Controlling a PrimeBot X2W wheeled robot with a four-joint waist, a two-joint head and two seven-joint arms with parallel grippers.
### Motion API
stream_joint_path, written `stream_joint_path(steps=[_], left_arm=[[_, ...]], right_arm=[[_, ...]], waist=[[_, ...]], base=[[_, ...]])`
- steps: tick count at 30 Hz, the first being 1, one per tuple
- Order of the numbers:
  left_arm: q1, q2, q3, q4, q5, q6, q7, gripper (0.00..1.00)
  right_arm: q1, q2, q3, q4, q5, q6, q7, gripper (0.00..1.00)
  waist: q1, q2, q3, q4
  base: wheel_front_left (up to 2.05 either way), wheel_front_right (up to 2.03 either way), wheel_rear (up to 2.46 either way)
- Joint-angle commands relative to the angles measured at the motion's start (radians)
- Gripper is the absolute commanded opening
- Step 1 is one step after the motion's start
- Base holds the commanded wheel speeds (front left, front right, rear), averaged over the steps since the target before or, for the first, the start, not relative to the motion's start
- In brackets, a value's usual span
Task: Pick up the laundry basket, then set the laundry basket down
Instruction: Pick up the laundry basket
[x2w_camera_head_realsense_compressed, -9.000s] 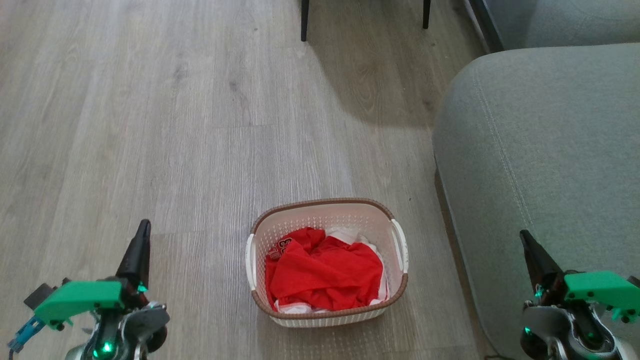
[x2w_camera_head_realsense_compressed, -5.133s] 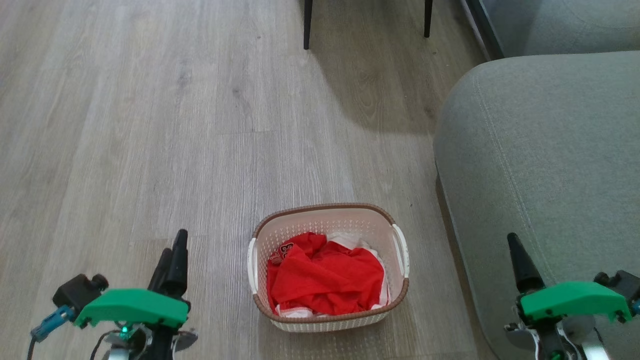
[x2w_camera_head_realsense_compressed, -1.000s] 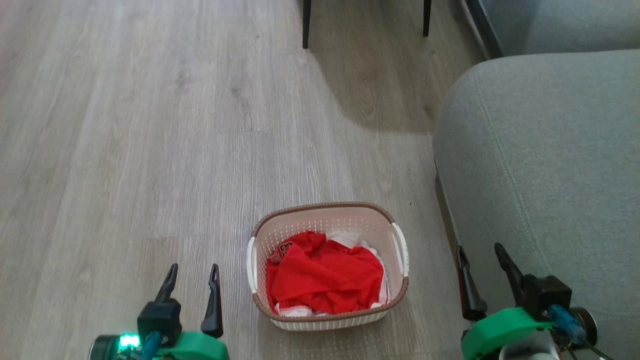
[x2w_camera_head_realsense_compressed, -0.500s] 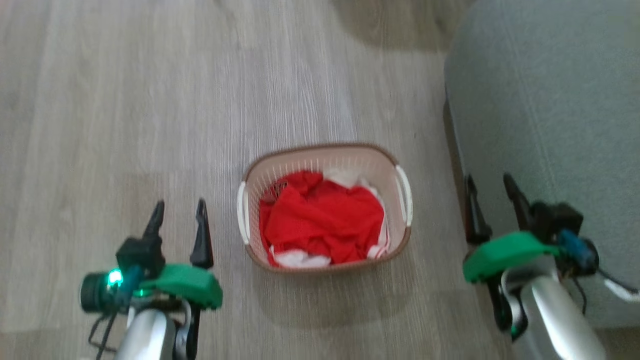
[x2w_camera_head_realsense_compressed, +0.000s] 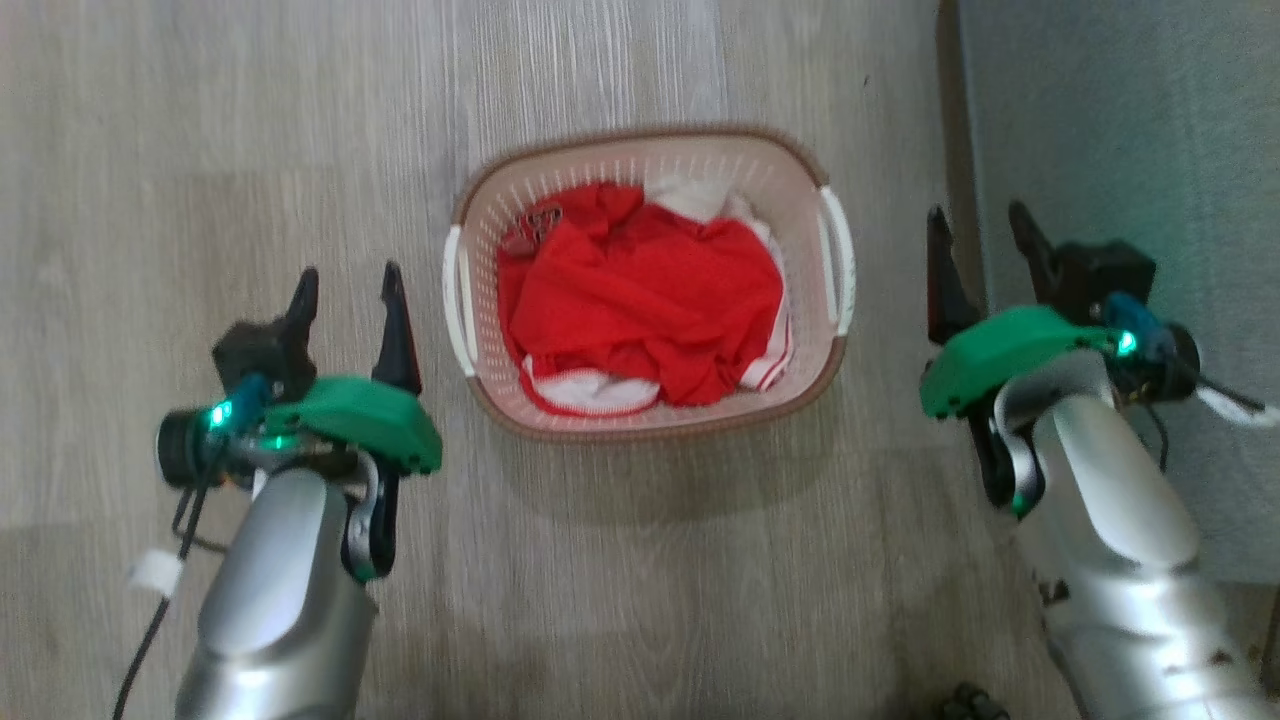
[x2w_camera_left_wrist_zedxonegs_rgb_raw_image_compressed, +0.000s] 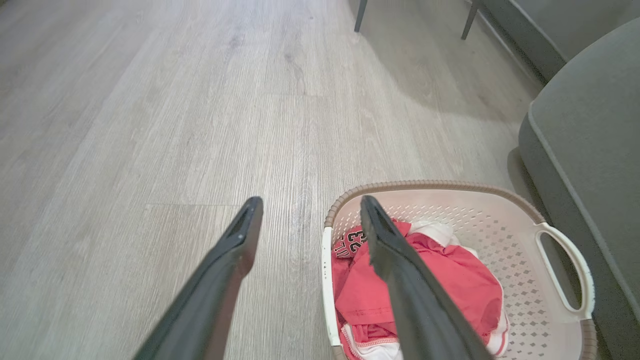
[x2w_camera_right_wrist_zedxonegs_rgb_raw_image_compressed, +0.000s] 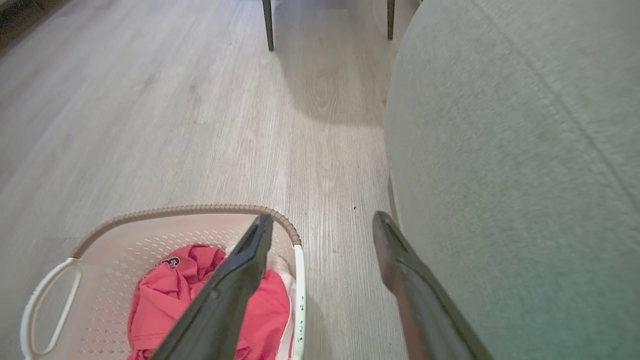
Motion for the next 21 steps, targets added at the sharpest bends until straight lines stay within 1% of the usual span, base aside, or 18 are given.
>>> stream_joint_path(steps=[1, 2, 6, 11, 16, 21], left_arm=[[-0.037, 0.010, 0.020, -0.001, -0.002, -0.002, -0.010, 1.00], [-0.037, 0.010, 0.020, -0.001, -0.002, -0.002, -0.010, 1.00], [-0.104, 0.010, 0.002, 0.077, -0.020, -0.008, -0.010, 1.00], [-0.174, 0.010, -0.041, 0.172, -0.075, -0.015, -0.010, 1.00], [-0.228, 0.010, -0.099, 0.241, -0.115, -0.025, -0.010, 1.00], [-0.266, 0.010, -0.146, 0.297, -0.139, -0.023, -0.010, 1.00]], right_arm=[[-0.032, -0.003, 0.028, 0.004, -0.015, -0.002, -0.013, 1.00], [-0.032, -0.003, 0.028, 0.004, -0.015, -0.002, -0.013, 1.00], [-0.105, -0.003, 0.033, 0.086, -0.030, -0.002, -0.013, 1.00], [-0.167, -0.003, 0.039, 0.162, -0.032, -0.002, -0.013, 1.00], [-0.200, -0.003, 0.056, 0.200, -0.024, -0.002, -0.013, 1.00], [-0.220, -0.003, 0.068, 0.219, -0.016, -0.002, -0.013, 1.00]], waist=[[-0.0003, 0.0000, 0.078, 0.008], [-0.0003, 0.0000, 0.078, 0.008], [-0.0003, 0.0000, 0.139, 0.015], [-0.0003, 0.0000, 0.195, 0.022], [-0.0003, 0.0000, 0.238, 0.026], [-0.0003, 0.0000, 0.274, 0.029]], base=[[0.00, 0.00, 0.00], [0.00, 0.00, 0.00], [0.00, 0.00, 0.00], [0.00, 0.00, 0.00], [0.00, 0.00, 0.00], [0.00, 0.00, 0.00]])
